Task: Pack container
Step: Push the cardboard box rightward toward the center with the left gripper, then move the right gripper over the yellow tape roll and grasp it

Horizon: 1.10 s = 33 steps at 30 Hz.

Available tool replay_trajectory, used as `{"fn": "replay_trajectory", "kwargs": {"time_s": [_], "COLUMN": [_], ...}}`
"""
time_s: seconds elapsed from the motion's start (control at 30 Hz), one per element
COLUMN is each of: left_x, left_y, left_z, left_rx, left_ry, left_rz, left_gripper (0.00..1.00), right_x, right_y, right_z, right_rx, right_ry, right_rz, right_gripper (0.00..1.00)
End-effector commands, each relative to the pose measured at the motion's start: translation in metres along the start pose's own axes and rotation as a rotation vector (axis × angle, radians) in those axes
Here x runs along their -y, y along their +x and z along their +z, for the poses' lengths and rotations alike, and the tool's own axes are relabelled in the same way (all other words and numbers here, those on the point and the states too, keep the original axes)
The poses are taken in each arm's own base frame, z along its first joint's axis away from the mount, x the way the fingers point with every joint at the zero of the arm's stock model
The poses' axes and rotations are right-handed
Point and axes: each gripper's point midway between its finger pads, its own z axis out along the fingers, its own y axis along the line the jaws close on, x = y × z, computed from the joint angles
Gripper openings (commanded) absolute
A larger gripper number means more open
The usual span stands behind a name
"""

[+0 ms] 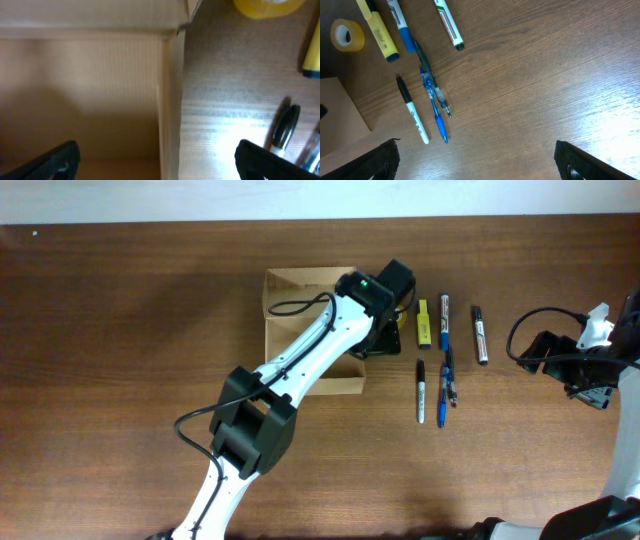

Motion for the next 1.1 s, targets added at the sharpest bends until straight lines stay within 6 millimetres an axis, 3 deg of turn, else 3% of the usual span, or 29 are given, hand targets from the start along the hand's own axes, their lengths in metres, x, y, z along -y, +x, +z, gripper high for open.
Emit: {"fn": "replay_trajectory", "kwargs": {"time_s": [0.0, 0.1, 0.13, 0.27, 0.3, 0.37, 0.57, 0.73, 0.9, 1.07], "left_x": [0.001, -0.002, -0.009, -0.028, -0.048, -0.071, -0.138, -0.211, -0.292, -0.353], "left_y": [-0.015, -0.027, -0.034, -0.056, -0.066, -0.073, -0.102, -0.123, -0.132, -0.129], "left_z": [-0.028, -0.067, -0.087, -0.134, -0.150, -0.162, -0.177, -0.177, -0.173, -0.171], "left_rx": [0.053, 0.111, 0.157, 0.288, 0.333, 0.349, 0.363, 0.353, 0.323, 0.296], "left_ry": [0.004, 0.006, -0.014, -0.056, -0.093, -0.129, -0.168, -0.226, -0.289, -0.334], "left_rz": [0.028, 0.061, 0.055, 0.077, 0.048, 0.012, -0.052, -0.163, -0.317, -0.436], "left_gripper": [1.00, 1.00, 1.00, 1.00, 1.00, 1.00, 1.00, 1.00, 1.00, 1.00], "right_x": [-0.003, -0.008, -0.010, -0.020, -0.027, -0.031, -0.062, -0.102, -0.151, -0.182], "right_y": [-0.008, -0.011, -0.012, -0.015, -0.016, -0.015, -0.014, -0.014, -0.014, -0.017], "right_z": [-0.006, -0.007, -0.007, -0.008, -0.009, -0.009, -0.006, -0.010, -0.013, 0.016], "right_rx": [0.036, 0.047, 0.052, 0.062, 0.065, 0.063, 0.059, 0.093, 0.150, 0.146], "right_ry": [-0.014, -0.045, -0.054, -0.115, -0.155, -0.166, -0.174, -0.129, -0.106, -0.009], "right_rz": [0.004, 0.004, 0.003, -0.003, -0.006, -0.014, -0.065, -0.208, -0.374, -0.489], "right_gripper": [0.99, 0.99, 0.99, 0.99, 0.98, 0.94, 0.91, 0.89, 0.89, 0.88]}}
